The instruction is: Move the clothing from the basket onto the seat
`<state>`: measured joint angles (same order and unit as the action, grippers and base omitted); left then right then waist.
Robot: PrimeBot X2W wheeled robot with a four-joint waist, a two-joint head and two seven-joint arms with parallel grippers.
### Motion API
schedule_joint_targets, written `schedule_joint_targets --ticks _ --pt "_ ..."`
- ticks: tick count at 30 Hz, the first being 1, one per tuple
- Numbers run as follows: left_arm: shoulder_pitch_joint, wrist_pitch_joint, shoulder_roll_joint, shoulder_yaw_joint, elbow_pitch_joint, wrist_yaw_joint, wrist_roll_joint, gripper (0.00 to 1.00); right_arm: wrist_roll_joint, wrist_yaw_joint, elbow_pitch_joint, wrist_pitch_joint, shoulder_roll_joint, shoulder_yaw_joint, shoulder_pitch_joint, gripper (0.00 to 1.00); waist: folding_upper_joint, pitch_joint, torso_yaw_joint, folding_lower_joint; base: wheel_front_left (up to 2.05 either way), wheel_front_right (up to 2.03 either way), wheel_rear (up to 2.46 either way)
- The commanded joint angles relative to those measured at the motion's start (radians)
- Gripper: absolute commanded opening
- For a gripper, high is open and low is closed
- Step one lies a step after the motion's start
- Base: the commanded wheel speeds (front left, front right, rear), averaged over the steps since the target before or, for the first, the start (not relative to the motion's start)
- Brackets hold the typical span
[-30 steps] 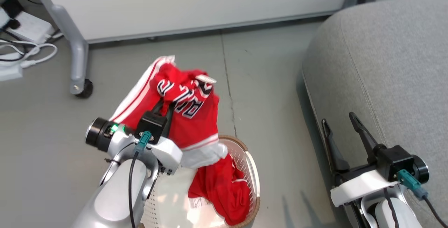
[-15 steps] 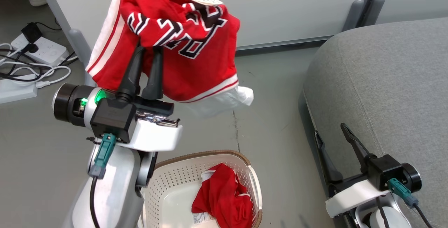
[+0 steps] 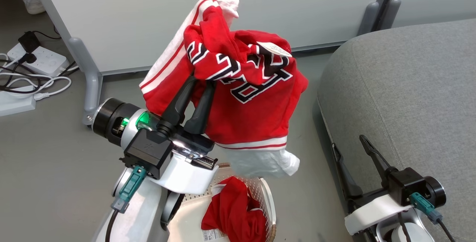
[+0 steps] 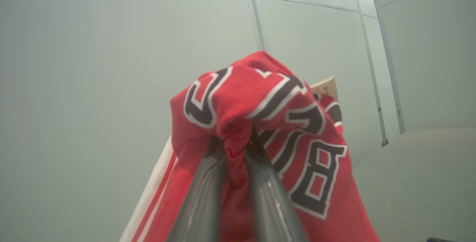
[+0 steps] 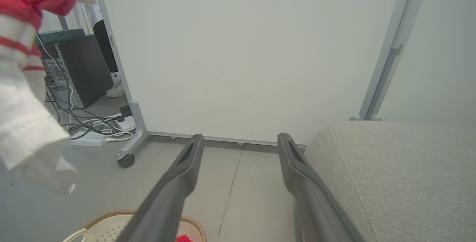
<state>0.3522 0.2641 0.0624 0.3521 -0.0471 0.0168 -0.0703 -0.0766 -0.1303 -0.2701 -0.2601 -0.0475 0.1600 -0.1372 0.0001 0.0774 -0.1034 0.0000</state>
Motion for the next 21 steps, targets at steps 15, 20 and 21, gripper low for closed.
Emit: schedule_joint_targets --ticks 15,20,21 --pt "-0.024 0.001 -0.01 -0.009 0.015 0.027 0.006 0.0 -0.003 -0.001 -0.002 -0.004 -0.009 0.002 0.006 1.0 -0.0001 -0.006 0.001 0.0 0.0 0.0 0.0" --pt "-0.027 0.001 -0.011 -0.005 0.013 0.033 0.004 0.0 -0.009 -0.001 -0.007 -0.004 -0.008 0.0 0.013 1.0 -0.0001 -0.011 0.003 0.0 0.0 0.0 0.0" --pt "-0.028 0.001 -0.011 -0.004 0.011 0.033 0.001 0.0 -0.009 -0.001 -0.008 -0.004 -0.008 0.002 0.014 1.0 -0.0001 -0.012 0.003 0.0 0.0 0.0 0.0"
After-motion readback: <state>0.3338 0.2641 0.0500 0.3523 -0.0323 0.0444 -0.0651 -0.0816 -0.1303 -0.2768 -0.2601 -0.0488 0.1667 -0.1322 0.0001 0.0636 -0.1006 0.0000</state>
